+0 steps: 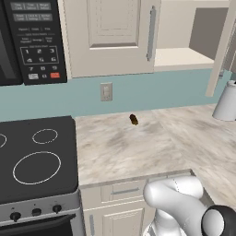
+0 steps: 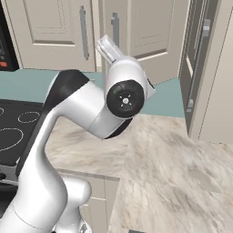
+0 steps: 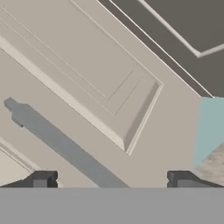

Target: Close all open cabinet doors.

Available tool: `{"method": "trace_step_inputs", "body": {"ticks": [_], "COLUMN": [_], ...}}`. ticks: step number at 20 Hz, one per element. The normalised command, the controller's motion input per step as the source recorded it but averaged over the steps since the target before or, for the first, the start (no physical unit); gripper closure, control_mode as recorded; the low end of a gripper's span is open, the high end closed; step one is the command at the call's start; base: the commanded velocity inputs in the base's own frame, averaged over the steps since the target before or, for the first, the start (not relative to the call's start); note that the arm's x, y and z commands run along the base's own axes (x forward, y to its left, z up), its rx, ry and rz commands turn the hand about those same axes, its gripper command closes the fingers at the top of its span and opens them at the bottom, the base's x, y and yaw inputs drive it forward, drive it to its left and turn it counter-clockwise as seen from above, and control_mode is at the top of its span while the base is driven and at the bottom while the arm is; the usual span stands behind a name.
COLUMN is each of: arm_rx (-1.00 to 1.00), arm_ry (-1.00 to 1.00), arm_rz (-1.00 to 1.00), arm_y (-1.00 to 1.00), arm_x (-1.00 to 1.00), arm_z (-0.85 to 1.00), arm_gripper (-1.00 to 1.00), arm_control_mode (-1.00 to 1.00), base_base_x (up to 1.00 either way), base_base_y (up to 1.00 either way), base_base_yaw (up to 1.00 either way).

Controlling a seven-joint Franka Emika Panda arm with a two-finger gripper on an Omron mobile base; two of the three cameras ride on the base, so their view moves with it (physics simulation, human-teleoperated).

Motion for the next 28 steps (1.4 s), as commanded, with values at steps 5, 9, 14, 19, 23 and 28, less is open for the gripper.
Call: {"method": "trace_step_inputs", "body": {"ticks": [5,9,14,19,23,28], "arm_rx": [0.03,0.03,0.02,0.01,0.0,0.0], "arm_ry": [0.08,0.07,0.05,0.01,0.0,0.0], "arm_rz": [0.0,0.0,0.0,0.0,0.0,0.0], "arm_y": [0.0,0.0,0.0,0.0,0.0,0.0], "arm_x": [0.25,0.27,0.26,0.34,0.43,0.41], "arm_z": [0.0,0.0,0.0,-0.03,-0.08,-0.08], "arm_gripper": [-1.0,-1.0,-1.0,-1.0,-1.0,-1.0], "arm_control_mode": [-1.0,-1.0,-1.0,-1.0,-1.0,-1.0], "base_base_x": [0.0,0.0,0.0,0.0,0.0,0.0], "base_base_y": [0.0,0.0,0.0,0.0,0.0,0.0], "base_base_yaw": [0.0,0.0,0.0,0.0,0.0,0.0]}}
